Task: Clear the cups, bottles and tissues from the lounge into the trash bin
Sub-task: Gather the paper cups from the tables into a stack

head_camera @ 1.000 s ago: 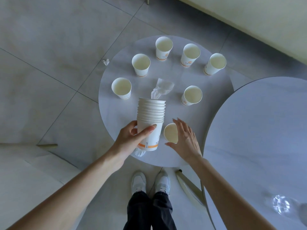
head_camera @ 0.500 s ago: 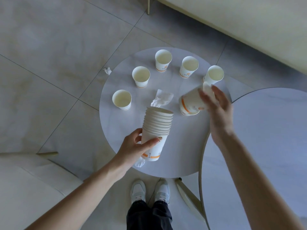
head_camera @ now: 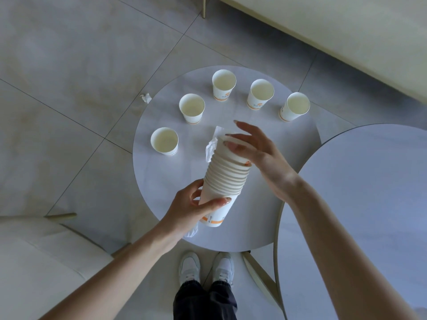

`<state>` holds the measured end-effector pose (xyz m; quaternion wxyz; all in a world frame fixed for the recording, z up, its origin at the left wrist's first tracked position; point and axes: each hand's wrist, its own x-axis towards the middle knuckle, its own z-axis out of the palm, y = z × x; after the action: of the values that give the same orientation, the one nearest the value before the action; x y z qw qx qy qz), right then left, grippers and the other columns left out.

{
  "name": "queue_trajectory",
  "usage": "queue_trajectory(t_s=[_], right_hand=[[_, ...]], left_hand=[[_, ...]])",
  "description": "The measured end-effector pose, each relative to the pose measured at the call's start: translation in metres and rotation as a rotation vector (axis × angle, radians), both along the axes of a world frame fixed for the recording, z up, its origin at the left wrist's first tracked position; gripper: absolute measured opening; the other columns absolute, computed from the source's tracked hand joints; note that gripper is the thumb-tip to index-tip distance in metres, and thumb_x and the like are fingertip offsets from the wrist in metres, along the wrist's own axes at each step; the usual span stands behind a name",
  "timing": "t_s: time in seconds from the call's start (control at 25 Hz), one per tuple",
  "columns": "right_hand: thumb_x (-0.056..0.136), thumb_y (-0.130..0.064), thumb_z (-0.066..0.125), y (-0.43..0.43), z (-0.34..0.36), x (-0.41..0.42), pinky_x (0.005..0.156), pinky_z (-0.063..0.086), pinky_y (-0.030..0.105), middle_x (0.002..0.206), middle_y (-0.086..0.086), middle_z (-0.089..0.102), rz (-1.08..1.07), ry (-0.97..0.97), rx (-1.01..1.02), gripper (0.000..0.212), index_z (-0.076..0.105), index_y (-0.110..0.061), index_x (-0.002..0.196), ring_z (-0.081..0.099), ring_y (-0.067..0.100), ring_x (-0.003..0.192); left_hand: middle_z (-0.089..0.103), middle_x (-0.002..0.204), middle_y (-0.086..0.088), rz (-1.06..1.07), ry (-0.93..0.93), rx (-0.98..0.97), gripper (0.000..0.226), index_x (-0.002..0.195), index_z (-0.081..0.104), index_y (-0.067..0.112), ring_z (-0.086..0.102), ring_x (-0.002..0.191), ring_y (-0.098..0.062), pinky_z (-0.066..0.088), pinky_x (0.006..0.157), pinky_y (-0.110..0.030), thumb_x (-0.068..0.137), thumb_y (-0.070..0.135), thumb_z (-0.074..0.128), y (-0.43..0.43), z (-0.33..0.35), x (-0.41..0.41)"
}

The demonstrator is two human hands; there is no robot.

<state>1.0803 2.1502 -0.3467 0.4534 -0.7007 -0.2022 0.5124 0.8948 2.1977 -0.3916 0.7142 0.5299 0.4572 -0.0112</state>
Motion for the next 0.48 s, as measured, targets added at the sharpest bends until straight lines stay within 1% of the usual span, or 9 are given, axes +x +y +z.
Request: queue_trajectory(t_s=[0.08, 0.16, 0.28, 0.36, 0.4, 0.48], right_hand=[[0.065, -0.037, 0.071, -0.002, -0.006, -0.004, 0.089, 0.042, 0.021, 0.125, -0.008, 0.064, 0.034, 0.016, -0.004, 0.077, 0.044, -0.031, 0.137, 0.06, 0.008, 0.114], [0.065, -0.037, 0.069, -0.005, -0.01, -0.005, 0.09, 0.04, 0.021, 0.125, -0.009, 0.064, 0.036, 0.045, -0.005, 0.076, 0.044, -0.031, 0.137, 0.058, 0.008, 0.117], [0.067, -0.036, 0.067, -0.007, -0.014, -0.007, 0.091, 0.04, 0.019, 0.126, -0.01, 0.063, 0.032, 0.095, -0.007, 0.074, 0.045, -0.031, 0.137, 0.06, 0.001, 0.11], [0.07, -0.041, 0.065, -0.007, -0.018, -0.007, 0.091, 0.04, 0.017, 0.126, -0.011, 0.063, 0.037, 0.097, -0.002, 0.07, 0.047, -0.03, 0.136, 0.059, -0.002, 0.11], [0.073, -0.045, 0.064, -0.008, -0.023, -0.004, 0.093, 0.041, 0.018, 0.125, -0.011, 0.063, 0.0, 0.074, 0.01, 0.064, 0.05, -0.029, 0.134, 0.059, -0.002, 0.111], [0.083, -0.046, 0.063, -0.011, -0.038, 0.01, 0.097, 0.045, 0.024, 0.12, -0.012, 0.065, -0.202, -0.06, 0.032, 0.049, 0.059, -0.025, 0.128, 0.059, 0.002, 0.111]], left_hand=[[0.074, 0.089, 0.018, -0.006, 0.004, 0.006, 0.045, 0.103, 0.062, 0.035, 0.069, 0.08, 0.006, 0.049, 0.061, -0.007, 0.061, 0.039, 0.076, 0.001, 0.0, 0.002], [0.073, 0.083, 0.022, -0.006, -0.001, 0.003, 0.042, 0.101, 0.061, 0.037, 0.068, 0.078, 0.009, 0.047, 0.059, -0.005, 0.061, 0.039, 0.075, 0.001, 0.0, 0.004], [0.073, 0.081, 0.023, -0.007, 0.002, 0.0, 0.04, 0.099, 0.062, 0.037, 0.068, 0.077, 0.01, 0.047, 0.058, -0.003, 0.062, 0.04, 0.074, 0.002, -0.001, 0.007], [0.074, 0.083, 0.021, 0.008, 0.0, -0.007, 0.039, 0.099, 0.063, 0.036, 0.069, 0.078, 0.007, 0.047, 0.058, -0.004, 0.061, 0.04, 0.074, 0.002, -0.003, 0.009], [0.075, 0.085, 0.019, 0.021, -0.004, -0.013, 0.039, 0.099, 0.064, 0.035, 0.069, 0.078, 0.006, 0.048, 0.059, -0.005, 0.061, 0.039, 0.074, 0.002, -0.004, 0.01], [0.076, 0.088, 0.015, 0.053, -0.012, -0.026, 0.039, 0.1, 0.066, 0.032, 0.07, 0.077, 0.005, 0.049, 0.06, -0.006, 0.062, 0.037, 0.074, 0.003, -0.006, 0.011]])
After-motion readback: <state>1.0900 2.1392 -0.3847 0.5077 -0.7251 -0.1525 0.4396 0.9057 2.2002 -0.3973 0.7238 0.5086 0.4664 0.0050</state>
